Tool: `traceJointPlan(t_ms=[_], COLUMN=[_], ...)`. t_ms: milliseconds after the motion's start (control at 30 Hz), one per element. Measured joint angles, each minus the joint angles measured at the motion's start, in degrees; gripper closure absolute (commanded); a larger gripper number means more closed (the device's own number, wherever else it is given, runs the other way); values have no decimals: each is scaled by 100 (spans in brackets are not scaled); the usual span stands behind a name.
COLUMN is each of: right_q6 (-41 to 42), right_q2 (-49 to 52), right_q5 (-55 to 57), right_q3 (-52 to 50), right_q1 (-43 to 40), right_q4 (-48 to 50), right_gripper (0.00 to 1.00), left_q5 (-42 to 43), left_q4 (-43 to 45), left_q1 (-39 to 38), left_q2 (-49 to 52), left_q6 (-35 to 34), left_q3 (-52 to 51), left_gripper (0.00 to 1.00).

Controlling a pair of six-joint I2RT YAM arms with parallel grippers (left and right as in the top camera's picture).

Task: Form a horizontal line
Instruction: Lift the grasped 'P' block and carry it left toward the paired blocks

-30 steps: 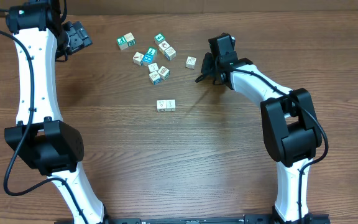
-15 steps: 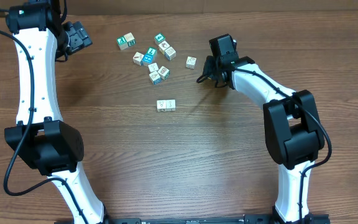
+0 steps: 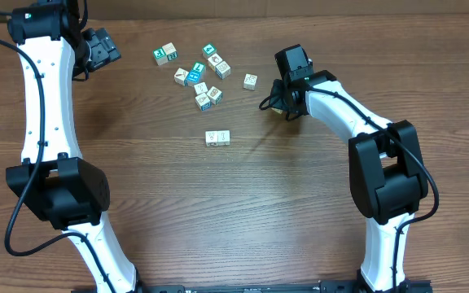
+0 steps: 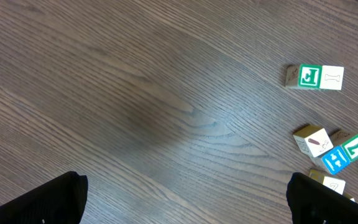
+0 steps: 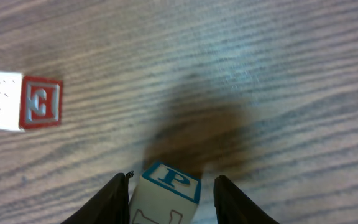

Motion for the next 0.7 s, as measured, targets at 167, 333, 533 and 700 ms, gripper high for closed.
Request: traceJointPlan(t_ms=[167, 333, 533, 700], right_q6=[-2, -9, -22, -24], right_q2=[-4, -4, -4, -4], right_q5=[-87, -144, -151, -149], right_q3=[0, 0, 0, 0], right_q1=[0, 0, 0, 0], right_q4=[-330, -374, -398, -424], right_gripper=[58, 58, 66, 72], left_q5=[0, 0, 0, 0], left_q4=[0, 0, 0, 0], left_q1=[0, 0, 0, 0], left_q2=[0, 0, 0, 0], left_q6=[0, 0, 0, 0], left_q3=[0, 0, 0, 0], left_gripper=[0, 0, 0, 0])
